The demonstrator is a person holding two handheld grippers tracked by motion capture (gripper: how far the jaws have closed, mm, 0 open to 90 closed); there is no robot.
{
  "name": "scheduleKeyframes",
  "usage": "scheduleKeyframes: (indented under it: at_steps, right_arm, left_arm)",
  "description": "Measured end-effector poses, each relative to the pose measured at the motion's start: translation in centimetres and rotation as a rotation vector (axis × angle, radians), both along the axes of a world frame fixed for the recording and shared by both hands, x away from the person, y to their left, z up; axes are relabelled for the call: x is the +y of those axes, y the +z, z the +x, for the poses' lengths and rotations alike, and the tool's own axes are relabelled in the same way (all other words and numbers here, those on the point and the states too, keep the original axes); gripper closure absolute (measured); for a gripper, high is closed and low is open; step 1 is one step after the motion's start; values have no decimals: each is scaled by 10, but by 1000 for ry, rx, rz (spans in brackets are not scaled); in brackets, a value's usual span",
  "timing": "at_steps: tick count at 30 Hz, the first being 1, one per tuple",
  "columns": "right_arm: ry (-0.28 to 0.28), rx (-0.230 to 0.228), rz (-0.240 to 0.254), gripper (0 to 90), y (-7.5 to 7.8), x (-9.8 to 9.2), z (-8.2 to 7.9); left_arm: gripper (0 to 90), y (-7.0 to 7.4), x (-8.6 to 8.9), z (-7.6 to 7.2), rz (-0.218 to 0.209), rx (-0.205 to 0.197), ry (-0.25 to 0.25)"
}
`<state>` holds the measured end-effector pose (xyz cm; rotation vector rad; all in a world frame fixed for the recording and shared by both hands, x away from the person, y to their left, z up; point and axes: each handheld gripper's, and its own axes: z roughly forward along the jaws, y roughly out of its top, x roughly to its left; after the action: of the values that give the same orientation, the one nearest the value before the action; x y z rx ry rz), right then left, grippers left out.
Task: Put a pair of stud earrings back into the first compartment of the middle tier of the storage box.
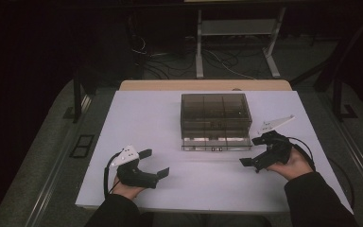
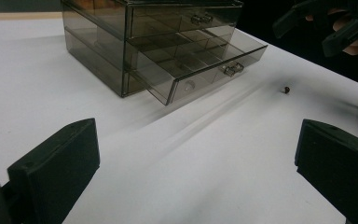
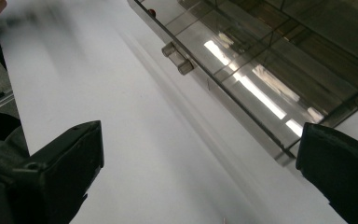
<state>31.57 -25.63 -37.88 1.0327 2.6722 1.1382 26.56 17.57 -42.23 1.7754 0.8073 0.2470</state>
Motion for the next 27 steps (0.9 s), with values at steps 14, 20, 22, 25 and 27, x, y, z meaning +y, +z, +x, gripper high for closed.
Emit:
scheduleKeyframes:
  at_steps: [14, 20, 22, 25, 27]
  right_arm:
    - [-33, 39, -9, 3, -19, -17, -12]
    - [-44, 65, -16, 3, -30, -22, -15]
    - [-46, 72, -19, 3, -34, -24, -16]
    - [-51, 85, -44, 52, -40, -25, -17]
    - [-48, 91, -56, 164, -43, -26, -18]
  left_arm:
    - [0, 0, -1, 0, 0, 3, -1]
    - [0, -1, -1, 0, 0, 4, -1]
    - [0, -1, -1, 0, 0, 4, -3]
    - [0, -1, -1, 0, 2, 4, -4]
    - [0, -1, -1, 0, 1, 5, -5]
